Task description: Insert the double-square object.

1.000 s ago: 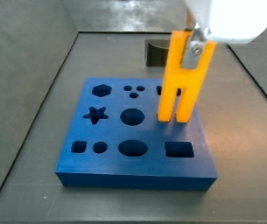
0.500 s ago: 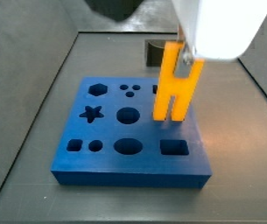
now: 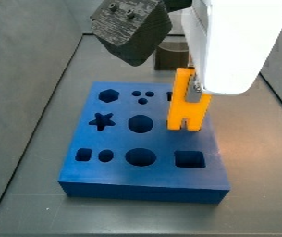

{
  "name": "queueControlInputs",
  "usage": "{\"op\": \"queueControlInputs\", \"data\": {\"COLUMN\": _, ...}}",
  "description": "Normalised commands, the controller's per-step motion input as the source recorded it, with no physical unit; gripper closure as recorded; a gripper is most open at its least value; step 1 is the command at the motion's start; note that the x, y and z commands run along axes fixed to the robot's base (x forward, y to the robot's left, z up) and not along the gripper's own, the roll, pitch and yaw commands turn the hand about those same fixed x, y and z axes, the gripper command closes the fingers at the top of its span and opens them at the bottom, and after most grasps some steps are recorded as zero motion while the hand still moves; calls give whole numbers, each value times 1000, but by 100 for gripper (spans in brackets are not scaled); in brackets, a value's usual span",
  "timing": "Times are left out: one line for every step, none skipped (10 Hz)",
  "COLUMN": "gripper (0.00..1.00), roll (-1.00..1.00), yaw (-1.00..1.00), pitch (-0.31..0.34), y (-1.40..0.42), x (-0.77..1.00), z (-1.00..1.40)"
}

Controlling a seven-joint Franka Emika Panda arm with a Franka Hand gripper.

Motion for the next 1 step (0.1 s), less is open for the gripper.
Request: {"op": "queueControlInputs", "data": {"gripper": 100, "roll": 0, "yaw": 0, "pitch": 0, "y": 0, "x": 0, "z": 0}}
